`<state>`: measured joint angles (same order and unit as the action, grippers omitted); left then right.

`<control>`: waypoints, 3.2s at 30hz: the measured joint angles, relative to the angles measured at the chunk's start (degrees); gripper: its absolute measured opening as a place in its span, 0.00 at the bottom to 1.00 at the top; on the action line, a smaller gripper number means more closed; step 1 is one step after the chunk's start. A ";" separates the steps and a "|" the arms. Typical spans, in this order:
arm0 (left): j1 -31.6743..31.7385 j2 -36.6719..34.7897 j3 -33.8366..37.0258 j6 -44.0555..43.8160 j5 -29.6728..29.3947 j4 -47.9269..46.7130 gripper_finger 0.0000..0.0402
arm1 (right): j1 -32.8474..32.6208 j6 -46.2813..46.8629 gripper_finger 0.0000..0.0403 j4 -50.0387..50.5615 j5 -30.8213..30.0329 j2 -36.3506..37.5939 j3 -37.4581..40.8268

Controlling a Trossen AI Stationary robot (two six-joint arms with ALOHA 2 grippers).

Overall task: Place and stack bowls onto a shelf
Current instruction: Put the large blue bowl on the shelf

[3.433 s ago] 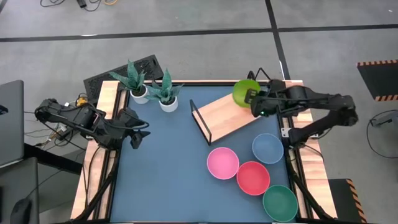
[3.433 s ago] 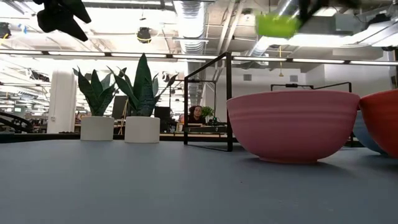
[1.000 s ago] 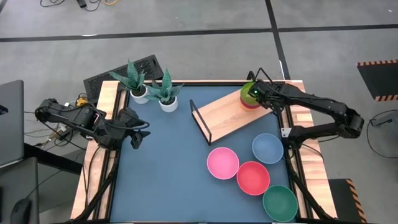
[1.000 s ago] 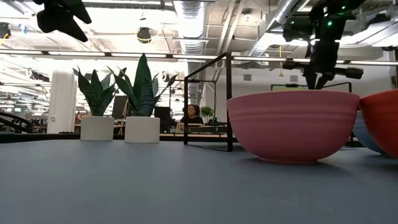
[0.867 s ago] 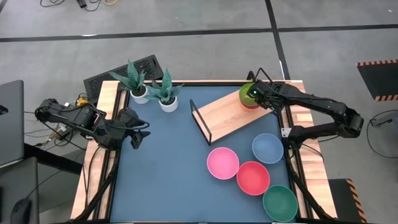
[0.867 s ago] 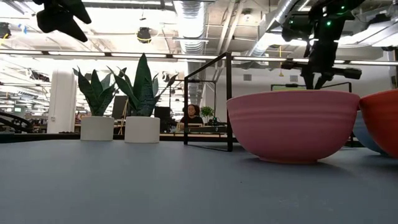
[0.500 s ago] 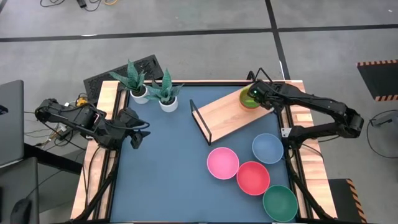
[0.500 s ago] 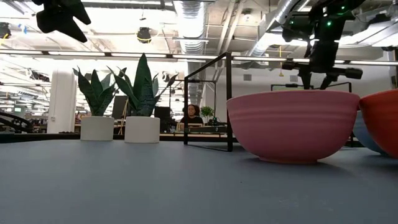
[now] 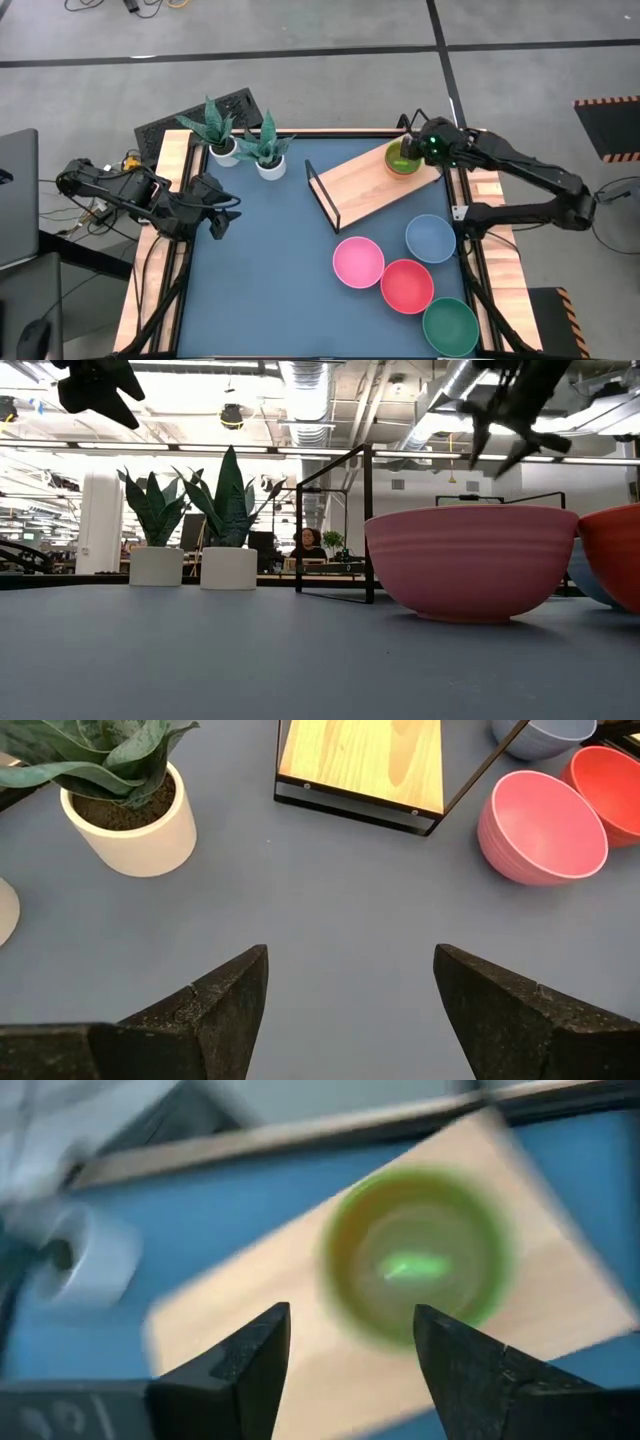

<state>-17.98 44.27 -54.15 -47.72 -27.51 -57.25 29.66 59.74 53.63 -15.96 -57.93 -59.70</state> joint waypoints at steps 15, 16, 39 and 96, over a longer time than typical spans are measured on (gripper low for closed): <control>0.00 0.00 0.00 -0.05 -0.09 0.11 0.67 | -26.86 -3.70 0.59 32.34 5.52 -3.71 -1.18; 0.02 -0.02 0.00 -0.22 -0.11 0.11 0.67 | -28.15 -3.01 0.59 33.03 5.37 -4.42 -1.18; 0.00 -0.01 0.00 -0.97 -0.35 0.13 0.67 | -35.53 -39.88 0.59 30.27 3.99 -25.70 -1.16; 0.00 0.00 0.02 -1.18 -2.30 0.15 0.67 | -19.63 -30.27 0.07 24.64 14.66 -14.37 -4.92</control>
<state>-17.98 44.27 -54.13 -48.90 -29.81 -57.10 10.03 29.47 78.27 -1.30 -72.30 -64.62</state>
